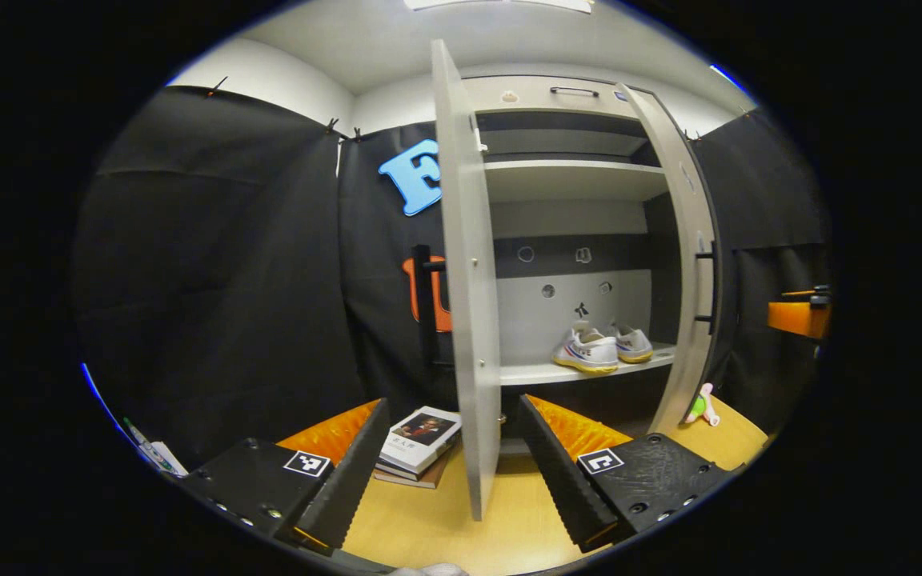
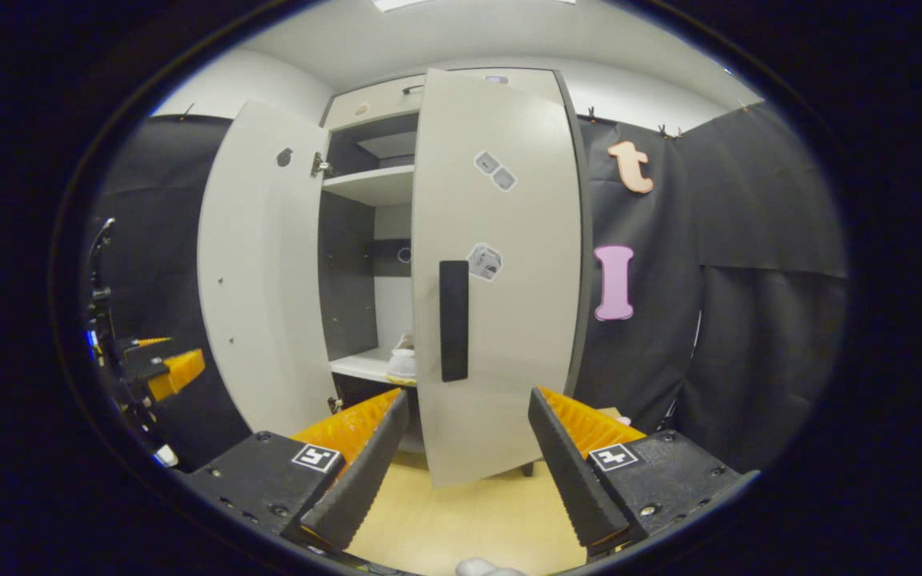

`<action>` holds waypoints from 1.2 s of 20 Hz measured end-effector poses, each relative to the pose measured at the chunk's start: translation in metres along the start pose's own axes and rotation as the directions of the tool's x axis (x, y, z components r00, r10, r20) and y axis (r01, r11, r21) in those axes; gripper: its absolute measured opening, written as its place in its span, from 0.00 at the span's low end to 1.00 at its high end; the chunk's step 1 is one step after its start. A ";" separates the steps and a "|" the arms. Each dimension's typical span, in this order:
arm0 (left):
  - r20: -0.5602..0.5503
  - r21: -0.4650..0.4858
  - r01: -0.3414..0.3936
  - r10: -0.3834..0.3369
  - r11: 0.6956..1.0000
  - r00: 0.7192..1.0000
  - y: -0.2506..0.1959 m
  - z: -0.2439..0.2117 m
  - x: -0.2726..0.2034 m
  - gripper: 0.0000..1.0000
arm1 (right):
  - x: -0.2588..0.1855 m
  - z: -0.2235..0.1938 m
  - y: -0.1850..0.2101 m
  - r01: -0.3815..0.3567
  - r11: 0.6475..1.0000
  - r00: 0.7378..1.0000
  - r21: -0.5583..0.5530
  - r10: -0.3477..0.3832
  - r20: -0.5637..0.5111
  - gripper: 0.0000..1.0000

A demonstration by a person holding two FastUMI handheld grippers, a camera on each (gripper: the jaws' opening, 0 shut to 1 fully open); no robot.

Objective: Grab one shoe with the right hand and put it into the shoe cabinet, grab the other shoe with the left hand and put it into the shoe cabinet; then close the right door with the right hand and the left door with the left hand.

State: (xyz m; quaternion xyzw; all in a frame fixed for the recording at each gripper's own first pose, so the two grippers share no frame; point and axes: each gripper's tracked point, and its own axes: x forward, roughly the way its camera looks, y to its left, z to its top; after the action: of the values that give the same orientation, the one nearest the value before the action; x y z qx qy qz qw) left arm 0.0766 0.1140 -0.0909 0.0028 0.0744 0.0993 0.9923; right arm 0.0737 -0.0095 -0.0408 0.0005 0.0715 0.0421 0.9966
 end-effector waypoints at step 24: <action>0.108 0.051 0.009 -0.014 0.999 0.994 0.020 0.037 0.076 0.85 | -0.058 -0.046 -0.009 0.124 0.990 0.989 0.066 -0.118 -0.094 0.98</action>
State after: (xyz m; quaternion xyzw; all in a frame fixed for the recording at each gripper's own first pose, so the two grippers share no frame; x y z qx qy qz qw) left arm 0.1516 0.1485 -0.0652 0.0329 0.0230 0.0914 0.9950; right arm 0.0108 -0.0238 -0.0777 0.0302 0.1175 -0.0210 0.9924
